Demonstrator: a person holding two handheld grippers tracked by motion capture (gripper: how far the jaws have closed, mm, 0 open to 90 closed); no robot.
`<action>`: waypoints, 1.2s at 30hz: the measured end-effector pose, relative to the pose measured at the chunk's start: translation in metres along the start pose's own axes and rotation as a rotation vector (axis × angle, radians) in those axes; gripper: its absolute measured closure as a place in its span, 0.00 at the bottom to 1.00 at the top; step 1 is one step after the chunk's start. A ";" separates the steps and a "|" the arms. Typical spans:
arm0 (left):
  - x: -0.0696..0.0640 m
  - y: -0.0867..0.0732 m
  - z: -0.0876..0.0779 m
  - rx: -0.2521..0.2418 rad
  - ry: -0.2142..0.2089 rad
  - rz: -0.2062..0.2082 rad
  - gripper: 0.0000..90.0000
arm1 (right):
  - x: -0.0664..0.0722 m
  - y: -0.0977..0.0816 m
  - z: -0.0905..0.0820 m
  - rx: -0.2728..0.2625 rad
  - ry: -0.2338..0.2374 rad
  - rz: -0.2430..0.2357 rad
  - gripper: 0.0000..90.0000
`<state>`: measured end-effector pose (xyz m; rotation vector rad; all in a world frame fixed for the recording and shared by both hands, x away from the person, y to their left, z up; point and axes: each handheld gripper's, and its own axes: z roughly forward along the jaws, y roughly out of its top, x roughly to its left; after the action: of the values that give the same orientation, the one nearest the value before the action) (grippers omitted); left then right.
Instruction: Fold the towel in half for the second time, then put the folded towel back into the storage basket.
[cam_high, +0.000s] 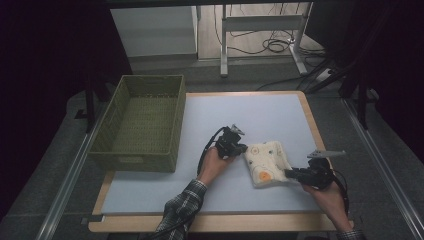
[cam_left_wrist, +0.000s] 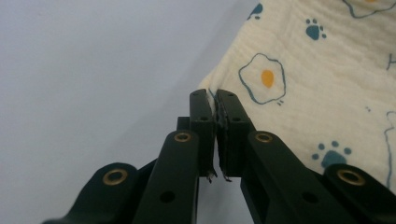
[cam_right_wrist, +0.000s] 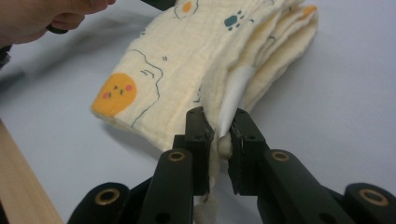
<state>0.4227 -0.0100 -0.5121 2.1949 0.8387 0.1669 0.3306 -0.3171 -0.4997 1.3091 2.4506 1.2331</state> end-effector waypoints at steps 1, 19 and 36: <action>0.000 0.000 0.000 0.000 0.000 0.000 0.96 | 0.000 0.000 0.000 0.000 0.000 0.000 0.88; 0.014 -0.001 -0.037 -0.003 0.040 -0.006 0.96 | 0.025 0.022 0.009 -0.015 0.022 -0.077 0.88; 0.027 0.019 -0.069 0.136 0.063 0.013 0.95 | 0.041 0.042 0.014 -0.025 0.061 -0.110 0.88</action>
<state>0.4283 0.0391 -0.4543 2.3328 0.8940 0.1915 0.3384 -0.2655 -0.4686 1.1299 2.5023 1.2908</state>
